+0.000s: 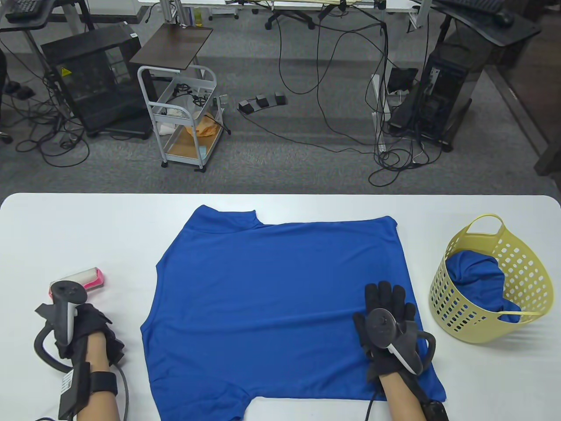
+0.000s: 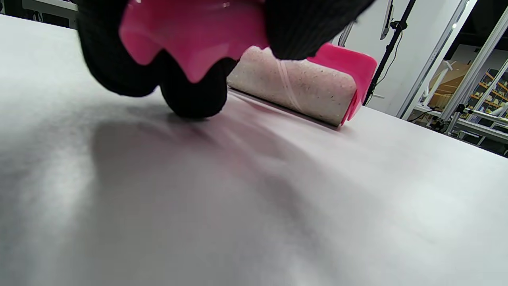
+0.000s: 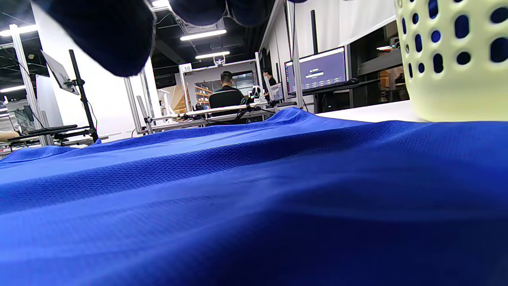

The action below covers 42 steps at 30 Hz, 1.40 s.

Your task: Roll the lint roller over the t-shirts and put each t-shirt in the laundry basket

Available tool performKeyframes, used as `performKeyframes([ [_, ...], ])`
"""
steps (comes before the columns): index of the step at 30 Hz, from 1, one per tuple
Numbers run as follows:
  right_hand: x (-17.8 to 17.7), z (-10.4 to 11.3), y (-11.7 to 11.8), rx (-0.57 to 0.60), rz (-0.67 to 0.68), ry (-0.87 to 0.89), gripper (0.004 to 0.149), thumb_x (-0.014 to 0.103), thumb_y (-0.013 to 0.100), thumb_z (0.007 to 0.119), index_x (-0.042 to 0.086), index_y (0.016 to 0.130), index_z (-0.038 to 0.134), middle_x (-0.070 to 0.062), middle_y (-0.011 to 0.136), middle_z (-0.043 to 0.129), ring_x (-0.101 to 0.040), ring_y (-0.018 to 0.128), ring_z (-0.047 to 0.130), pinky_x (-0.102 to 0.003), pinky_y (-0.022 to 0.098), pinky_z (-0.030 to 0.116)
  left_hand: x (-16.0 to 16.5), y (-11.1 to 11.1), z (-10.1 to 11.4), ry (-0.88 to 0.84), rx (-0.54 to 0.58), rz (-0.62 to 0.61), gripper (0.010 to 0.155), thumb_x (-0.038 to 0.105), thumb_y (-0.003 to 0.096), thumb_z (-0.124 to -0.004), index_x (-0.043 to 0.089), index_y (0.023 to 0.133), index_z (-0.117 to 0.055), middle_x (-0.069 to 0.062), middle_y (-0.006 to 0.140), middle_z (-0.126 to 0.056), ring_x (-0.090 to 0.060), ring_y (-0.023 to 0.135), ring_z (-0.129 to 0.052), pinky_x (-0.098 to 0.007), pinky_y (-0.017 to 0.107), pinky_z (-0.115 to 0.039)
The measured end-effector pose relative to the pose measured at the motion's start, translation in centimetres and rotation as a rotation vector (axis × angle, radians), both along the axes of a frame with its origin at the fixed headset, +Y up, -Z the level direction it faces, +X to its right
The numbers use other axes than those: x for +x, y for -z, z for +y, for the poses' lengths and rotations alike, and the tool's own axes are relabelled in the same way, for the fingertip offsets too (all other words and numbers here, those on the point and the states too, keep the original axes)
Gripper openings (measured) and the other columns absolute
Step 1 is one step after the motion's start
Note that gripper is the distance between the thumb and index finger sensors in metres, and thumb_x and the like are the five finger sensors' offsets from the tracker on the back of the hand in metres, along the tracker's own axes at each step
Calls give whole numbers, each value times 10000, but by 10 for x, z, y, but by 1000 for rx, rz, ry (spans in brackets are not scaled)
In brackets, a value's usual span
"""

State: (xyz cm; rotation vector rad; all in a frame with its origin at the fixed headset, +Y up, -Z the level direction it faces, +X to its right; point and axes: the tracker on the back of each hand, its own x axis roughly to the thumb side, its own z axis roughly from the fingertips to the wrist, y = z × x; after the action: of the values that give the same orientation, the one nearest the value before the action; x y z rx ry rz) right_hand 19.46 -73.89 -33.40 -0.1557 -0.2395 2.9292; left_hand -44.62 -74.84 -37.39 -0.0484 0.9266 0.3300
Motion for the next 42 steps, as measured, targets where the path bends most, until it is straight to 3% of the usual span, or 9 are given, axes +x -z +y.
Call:
performKeyframes([
  [6, 1, -1, 0, 4, 4, 3, 683, 512, 516, 690, 282, 1066, 356, -49, 1188, 293, -352, 1039, 215, -604, 719, 303, -1, -2, -1, 53, -81, -39, 673, 370, 521, -715, 186, 1079, -389, -80, 1040, -658, -236, 883, -889, -448, 642, -779],
  [12, 10, 11, -6, 10, 24, 11, 670, 499, 515, 707, 283, 1063, 388, -39, 1186, 303, -344, 1043, 245, -581, 729, 333, 4, -5, 21, 88, 12, -94, 757, 372, 513, -741, 207, 1085, -273, -90, 1109, -484, -364, 1008, -706, -534, 713, -662],
  [19, 39, 27, -21, -84, 150, -41, 619, 418, 509, 759, 298, 1042, 468, -22, 1177, 373, -333, 1046, 390, -549, 736, 464, 69, -3, 66, 49, 184, -641, 683, 365, 498, -789, 352, 1075, -424, 41, 1137, -507, -308, 1106, -529, -515, 791, -509],
  [23, 51, 22, -34, -218, 290, -123, 630, 402, 494, 790, 315, 1034, 478, -6, 1175, 394, -315, 1047, 461, -538, 734, 518, 122, -17, 61, -51, 93, -1048, 619, 390, 491, -814, 400, 1049, -548, 106, 1121, -614, -207, 1119, -590, -446, 814, -495],
  [27, 52, 13, -39, -323, 420, -97, 645, 368, 458, 841, 360, 1007, 503, 30, 1166, 415, -296, 1046, 485, -546, 732, 526, 158, -31, 40, -119, -128, -1286, 506, 266, 513, -819, 415, 979, -693, 136, 1062, -743, -148, 1075, -721, -372, 813, -561],
  [31, 54, 6, -43, -386, 498, -98, 623, 256, 437, 870, 403, 963, 569, 62, 1147, 485, -273, 1033, 545, -534, 723, 562, 170, -46, 25, -48, -259, -1338, 543, 63, 502, -776, 402, 925, -772, 140, 1028, -796, -137, 1047, -768, -342, 800, -603],
  [35, 57, -2, -44, -492, 505, -108, 603, 205, 438, 869, 424, 936, 607, 78, 1139, 507, -268, 1032, 547, -532, 723, 561, 167, -57, 16, 155, -361, -1375, 677, 3, 455, -778, 446, 959, -682, 195, 1094, -640, -119, 1104, -623, -336, 818, -538],
  [39, 58, -12, -45, -590, 500, -118, 595, 251, 432, 886, 442, 928, 619, 77, 1145, 501, -287, 1039, 531, -564, 717, 565, 161, -67, 7, 136, -441, -1382, 808, 18, 435, -808, 484, 1021, -503, 204, 1159, -386, -161, 1147, -428, -369, 834, -427],
  [42, 61, -19, -46, -648, 493, -122, 660, 419, 378, 902, 442, 954, 581, 80, 1161, 432, -291, 1054, 450, -589, 724, 523, 159, -70, -2, 127, -516, -1384, 870, 105, 453, -859, 529, 1028, -363, 195, 1171, -298, -179, 1156, -349, -383, 840, -381],
])
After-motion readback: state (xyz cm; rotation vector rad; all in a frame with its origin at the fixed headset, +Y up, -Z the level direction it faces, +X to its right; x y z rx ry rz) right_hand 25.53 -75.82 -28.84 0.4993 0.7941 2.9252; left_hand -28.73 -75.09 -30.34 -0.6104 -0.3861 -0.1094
